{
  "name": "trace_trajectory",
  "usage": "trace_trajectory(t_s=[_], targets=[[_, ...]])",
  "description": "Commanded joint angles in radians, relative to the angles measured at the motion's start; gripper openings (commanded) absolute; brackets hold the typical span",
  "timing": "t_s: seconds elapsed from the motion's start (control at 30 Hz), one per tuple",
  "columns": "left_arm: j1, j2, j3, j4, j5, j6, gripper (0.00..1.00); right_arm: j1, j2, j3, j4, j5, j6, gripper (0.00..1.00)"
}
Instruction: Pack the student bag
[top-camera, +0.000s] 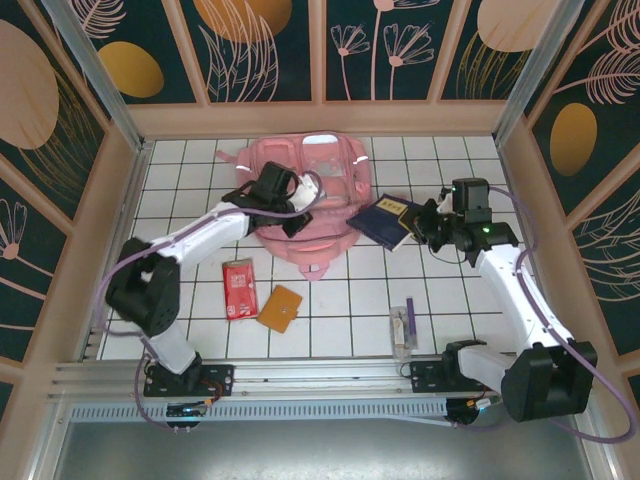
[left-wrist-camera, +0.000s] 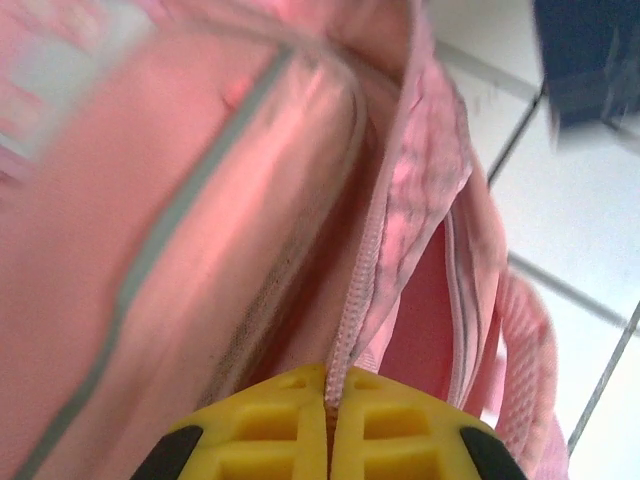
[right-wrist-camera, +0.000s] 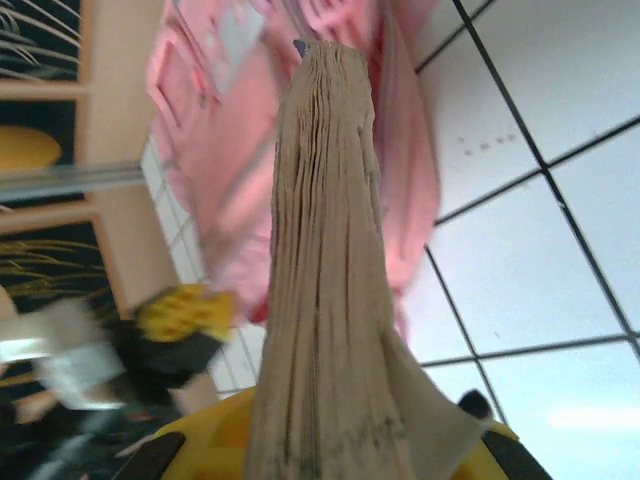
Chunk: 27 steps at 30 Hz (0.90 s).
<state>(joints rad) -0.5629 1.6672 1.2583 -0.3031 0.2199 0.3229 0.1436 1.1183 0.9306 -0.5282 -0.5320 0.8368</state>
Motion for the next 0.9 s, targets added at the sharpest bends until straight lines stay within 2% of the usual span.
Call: trace_trajectory(t_s=[0.0,0.13,0.2,0.27,0.33,0.4,0.6,0.67,0.77,0.8,0.83,0.87], targets=[[0.004,-0.191,-0.001,0.264,-0.043,-0.082,0.0,0.0,-0.06,0.021,-0.065,-0.094,-0.153,0.0],[0.004,-0.218,0.057,0.301,-0.088,-0.1,0.0,0.031,-0.047,-0.024,-0.041,-0.244,-0.18,0.0],[0.004,-0.197,0.104,0.282,-0.079,-0.103,0.0,0.076,-0.036,-0.035,0.019,-0.252,-0.149,0.0],[0.004,-0.177,0.144,0.274,-0.031,-0.125,0.0,0.132,-0.003,-0.051,0.154,-0.254,-0.072,0.0],[0.002,-0.171,0.162,0.3,0.027,-0.171,0.0,0.183,0.064,-0.072,0.362,-0.263,0.032,0.0],[-0.002,-0.175,0.155,0.349,0.063,-0.23,0.0,0.229,0.144,-0.088,0.586,-0.209,0.148,0.0],[-0.019,-0.164,0.132,0.425,0.139,-0.32,0.0,0.32,0.417,-0.072,1.091,0.138,0.436,0.0],[-0.021,-0.165,0.116,0.448,0.145,-0.338,0.0,0.349,0.533,-0.055,1.239,0.277,0.485,0.0],[-0.022,-0.167,0.093,0.488,0.164,-0.357,0.0,0.395,0.728,0.022,1.426,0.389,0.53,0.0],[-0.022,-0.165,0.092,0.496,0.173,-0.361,0.0,0.398,0.781,0.054,1.446,0.409,0.544,0.07],[-0.021,-0.162,0.094,0.497,0.186,-0.362,0.0,0.418,0.837,0.095,1.453,0.425,0.555,0.2],[-0.022,-0.157,0.1,0.492,0.197,-0.357,0.0,0.425,0.881,0.124,1.454,0.438,0.556,0.25]])
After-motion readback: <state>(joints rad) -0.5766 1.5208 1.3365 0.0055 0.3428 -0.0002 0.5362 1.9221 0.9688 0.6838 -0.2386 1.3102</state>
